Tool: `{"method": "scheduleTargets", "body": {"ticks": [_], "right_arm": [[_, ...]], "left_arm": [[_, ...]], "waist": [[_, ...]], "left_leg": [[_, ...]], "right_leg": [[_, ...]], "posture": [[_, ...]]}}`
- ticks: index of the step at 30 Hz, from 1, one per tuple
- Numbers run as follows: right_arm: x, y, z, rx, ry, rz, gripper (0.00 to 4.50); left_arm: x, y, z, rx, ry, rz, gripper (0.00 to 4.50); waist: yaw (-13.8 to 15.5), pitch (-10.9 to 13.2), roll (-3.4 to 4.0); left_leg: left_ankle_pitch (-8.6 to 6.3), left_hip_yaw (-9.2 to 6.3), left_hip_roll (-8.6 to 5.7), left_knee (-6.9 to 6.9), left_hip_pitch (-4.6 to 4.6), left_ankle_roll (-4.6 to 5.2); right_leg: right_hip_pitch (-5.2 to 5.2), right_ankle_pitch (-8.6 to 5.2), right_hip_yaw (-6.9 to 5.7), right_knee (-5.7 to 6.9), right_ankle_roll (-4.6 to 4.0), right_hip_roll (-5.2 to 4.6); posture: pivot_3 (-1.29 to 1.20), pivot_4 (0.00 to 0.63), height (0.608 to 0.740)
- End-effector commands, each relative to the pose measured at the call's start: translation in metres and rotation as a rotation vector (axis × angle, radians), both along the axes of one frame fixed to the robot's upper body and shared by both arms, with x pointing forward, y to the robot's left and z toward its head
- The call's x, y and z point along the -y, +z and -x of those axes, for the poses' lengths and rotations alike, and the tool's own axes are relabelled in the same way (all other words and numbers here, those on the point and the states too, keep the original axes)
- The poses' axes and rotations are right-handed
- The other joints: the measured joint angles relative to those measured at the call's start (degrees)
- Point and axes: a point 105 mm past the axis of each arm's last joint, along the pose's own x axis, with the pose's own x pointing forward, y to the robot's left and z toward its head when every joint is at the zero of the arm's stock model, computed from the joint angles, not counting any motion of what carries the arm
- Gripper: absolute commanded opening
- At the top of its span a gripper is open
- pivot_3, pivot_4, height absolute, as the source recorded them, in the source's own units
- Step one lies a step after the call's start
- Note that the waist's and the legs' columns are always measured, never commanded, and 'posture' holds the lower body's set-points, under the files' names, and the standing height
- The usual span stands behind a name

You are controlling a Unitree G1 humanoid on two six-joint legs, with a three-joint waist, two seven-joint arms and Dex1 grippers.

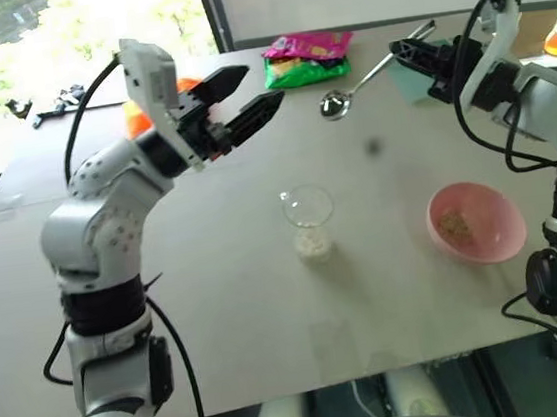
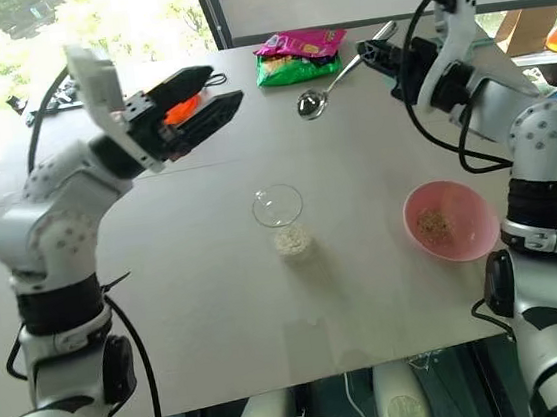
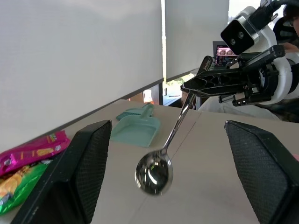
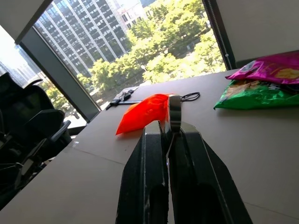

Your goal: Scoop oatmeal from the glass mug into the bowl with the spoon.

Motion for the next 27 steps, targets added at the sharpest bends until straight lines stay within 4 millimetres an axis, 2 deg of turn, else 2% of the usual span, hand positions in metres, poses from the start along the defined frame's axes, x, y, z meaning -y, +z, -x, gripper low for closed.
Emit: {"method": "scheduleTargets", "body": {"ticks": [1, 3, 5, 10, 14, 19, 27], "right_arm": [[0.033, 0.015, 0.005, 0.062, -0.090, -0.032, 0.00], [0.041, 0.012, 0.007, 0.055, -0.103, -0.026, 0.00], [0.043, 0.010, 0.008, 0.053, -0.104, -0.024, 0.00], [0.041, 0.010, 0.013, 0.058, -0.091, -0.025, 0.00], [0.038, 0.008, 0.025, 0.062, -0.047, -0.019, 0.00], [0.042, 0.004, 0.036, 0.064, -0.046, -0.001, 0.00], [0.046, 0.002, 0.042, 0.064, -0.071, 0.001, 0.00]], "left_arm": [[-0.013, -0.028, 0.035, -0.094, 0.071, -0.011, 3.81], [-0.014, -0.061, 0.049, -0.175, 0.095, -0.059, 3.81], [-0.015, -0.081, 0.055, -0.218, 0.111, -0.090, 3.81], [-0.025, -0.104, 0.042, -0.236, 0.187, -0.139, 3.81], [-0.024, -0.123, 0.026, -0.234, 0.182, -0.216, 3.81], [-0.021, -0.137, 0.007, -0.216, 0.125, -0.289, 3.81], [-0.004, -0.140, -0.012, -0.183, -0.012, -0.320, 3.81]], "waist": [[0.33, -0.01, 0.01], [0.25, -0.04, 0.04], [0.56, 0.01, 0.02], [1.58, 0.02, 0.06], [1.91, 0.00, 0.08], [2.02, 0.01, 0.08], [1.81, 0.01, 0.07]], "left_leg": [[0.00, 0.09, 0.02, 0.01, 0.10, 0.00], [0.00, 0.11, 0.01, -0.01, 0.07, 0.00], [-0.02, 0.30, 0.04, -0.12, 0.19, 0.01], [0.03, 0.28, 0.05, -0.04, 0.25, -0.01], [-0.06, 0.32, 0.05, -0.06, 0.34, 0.14], [0.02, 0.33, 0.04, -0.12, 0.15, -0.01], [0.02, 0.36, 0.06, -0.12, 0.14, 0.00]], "right_leg": [[0.05, 0.00, 0.09, 0.02, 0.00, 0.02], [0.03, 0.00, 0.10, 0.00, 0.00, 0.02], [0.05, -0.01, 0.34, -0.03, -0.01, 0.03], [0.03, 0.02, 0.34, 0.18, -0.02, 0.11], [0.10, 0.03, 0.39, 0.15, -0.03, 0.13], [0.00, 0.02, 0.36, 0.00, -0.03, 0.11], [-0.05, 0.02, 0.38, 0.02, -0.03, 0.12]], "posture": [[0.00, 0.150, 0.740], [0.00, 0.150, 0.740], [0.00, 0.150, 0.740], [0.00, 0.150, 0.740], [0.00, 0.150, 0.740], [0.00, 0.150, 0.740], [0.00, 0.150, 0.740]]}}
